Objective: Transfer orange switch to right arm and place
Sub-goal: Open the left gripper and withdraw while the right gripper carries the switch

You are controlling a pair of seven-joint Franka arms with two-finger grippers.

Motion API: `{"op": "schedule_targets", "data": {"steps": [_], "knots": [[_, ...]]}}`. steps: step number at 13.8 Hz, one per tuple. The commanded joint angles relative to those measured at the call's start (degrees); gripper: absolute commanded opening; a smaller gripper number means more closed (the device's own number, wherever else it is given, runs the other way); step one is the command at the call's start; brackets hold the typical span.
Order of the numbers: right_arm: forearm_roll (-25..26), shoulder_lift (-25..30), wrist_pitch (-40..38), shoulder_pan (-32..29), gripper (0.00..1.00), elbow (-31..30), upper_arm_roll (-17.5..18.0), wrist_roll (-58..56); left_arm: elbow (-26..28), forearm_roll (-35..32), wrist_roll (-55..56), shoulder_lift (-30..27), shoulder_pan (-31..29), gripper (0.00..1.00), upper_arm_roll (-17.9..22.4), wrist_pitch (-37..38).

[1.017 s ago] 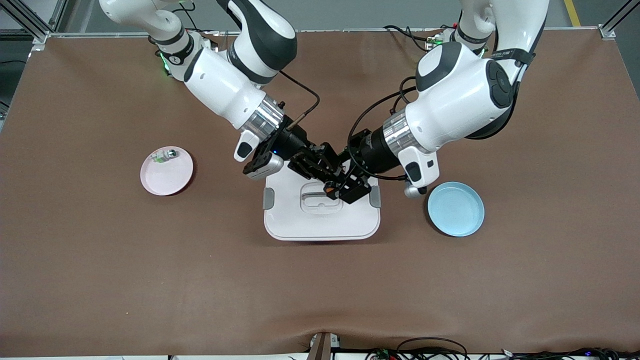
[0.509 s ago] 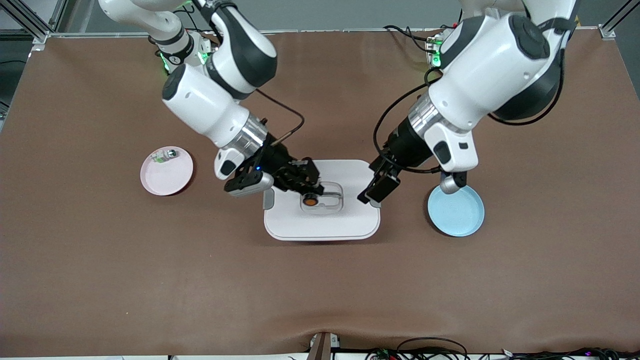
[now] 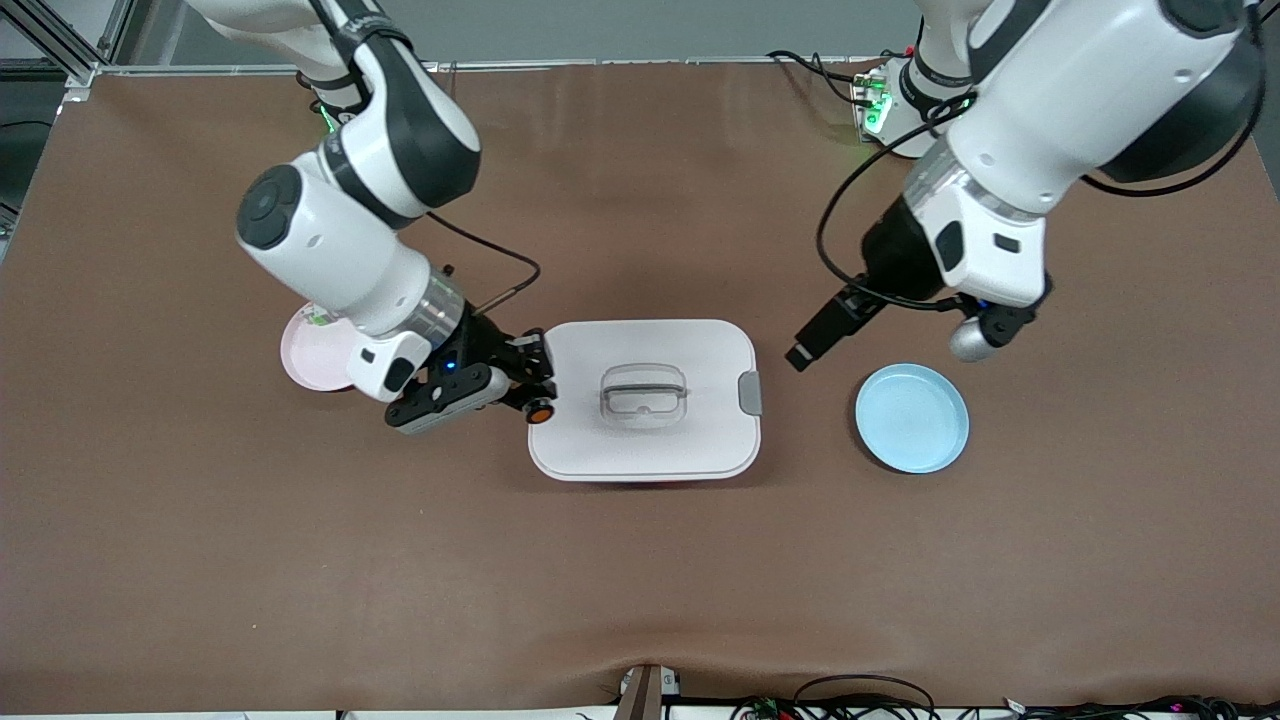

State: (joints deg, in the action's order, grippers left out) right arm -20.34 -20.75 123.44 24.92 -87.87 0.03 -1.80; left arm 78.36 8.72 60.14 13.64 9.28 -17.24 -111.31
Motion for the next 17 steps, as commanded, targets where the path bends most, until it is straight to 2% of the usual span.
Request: {"op": "schedule_targets", "data": {"steps": [1, 3, 6, 9, 12, 14, 17], "knots": [[6.1, 2.5, -7.0, -4.8, 0.0, -0.5, 0.9, -7.8, 0.7, -6.1, -7.0, -1.4, -0.8, 1.0, -0.2, 4.6], [9.9, 3.8, -9.6, -6.4, 0.0, -1.9, 0.9, -13.7, 0.7, -9.4, -12.8, -1.7, -0.8, 1.0, -0.3, 8.2], [15.7, 7.1, -9.5, -7.9, 0.0, -7.6, 0.9, -23.0, 1.0, -11.4, -21.0, -2.6, -0.9, 1.0, -0.1, 10.6], [19.2, 11.0, -8.3, -9.1, 0.0, -14.9, 0.9, -27.3, 1.0, -11.8, -33.6, -2.6, -4.7, 1.0, 0.4, 12.8], [22.3, 14.8, -3.8, -10.1, 0.0, -23.2, 0.9, -35.1, 1.0, -11.8, -40.5, -2.6, -9.0, 1.0, 0.5, 12.9], [22.4, 17.7, 2.1, -11.7, 0.0, -29.9, 0.9, -42.9, 1.0, -11.8, -46.2, -2.6, -11.9, 1.0, 0.5, 12.8], [22.5, 20.8, 9.4, -12.9, 0.0, -39.4, 0.9, -47.6, 1.3, -11.1, -55.0, -2.0, -16.7, 1.0, 0.4, 12.8]]}}
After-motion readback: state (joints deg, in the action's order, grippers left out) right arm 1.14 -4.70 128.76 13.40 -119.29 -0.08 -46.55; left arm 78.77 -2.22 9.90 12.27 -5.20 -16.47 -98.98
